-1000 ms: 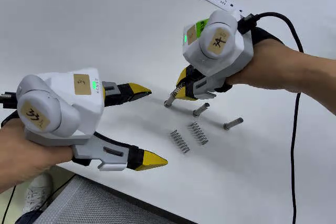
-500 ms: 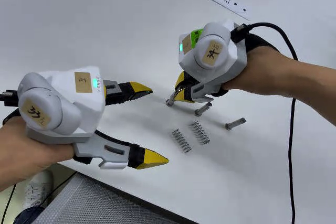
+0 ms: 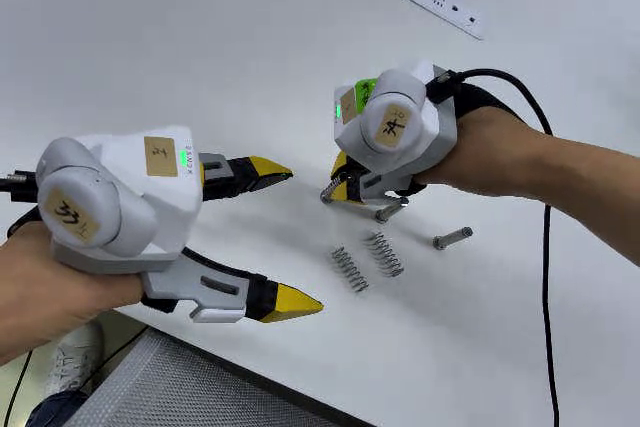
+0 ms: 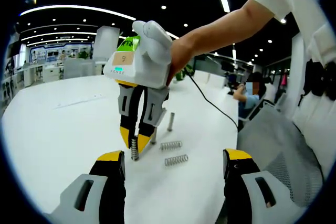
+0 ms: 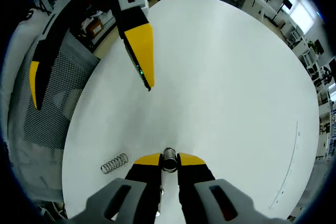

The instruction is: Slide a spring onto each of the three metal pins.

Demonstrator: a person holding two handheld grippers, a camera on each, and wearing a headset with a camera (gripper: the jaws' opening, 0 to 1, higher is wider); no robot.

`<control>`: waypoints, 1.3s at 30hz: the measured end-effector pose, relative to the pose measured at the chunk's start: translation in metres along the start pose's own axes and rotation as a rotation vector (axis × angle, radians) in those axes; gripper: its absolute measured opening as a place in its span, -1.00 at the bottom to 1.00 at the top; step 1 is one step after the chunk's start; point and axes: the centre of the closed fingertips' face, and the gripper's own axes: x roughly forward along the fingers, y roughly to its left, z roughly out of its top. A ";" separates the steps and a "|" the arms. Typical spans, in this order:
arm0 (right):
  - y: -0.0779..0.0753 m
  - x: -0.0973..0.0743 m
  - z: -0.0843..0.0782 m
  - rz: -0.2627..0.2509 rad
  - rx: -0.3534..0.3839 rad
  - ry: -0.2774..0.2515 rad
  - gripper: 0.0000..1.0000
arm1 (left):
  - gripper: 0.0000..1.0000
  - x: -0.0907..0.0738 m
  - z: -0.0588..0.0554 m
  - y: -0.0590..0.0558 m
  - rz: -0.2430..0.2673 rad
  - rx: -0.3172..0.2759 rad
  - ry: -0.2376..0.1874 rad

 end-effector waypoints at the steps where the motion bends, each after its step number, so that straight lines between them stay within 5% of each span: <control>1: 0.000 -0.001 0.000 0.000 0.000 0.002 -0.76 | 0.55 0.000 0.000 0.000 -0.001 0.000 0.001; 39: 0.001 0.003 0.001 0.000 0.016 -0.007 -0.67 | 0.54 -0.002 0.001 0.001 0.002 -0.001 0.001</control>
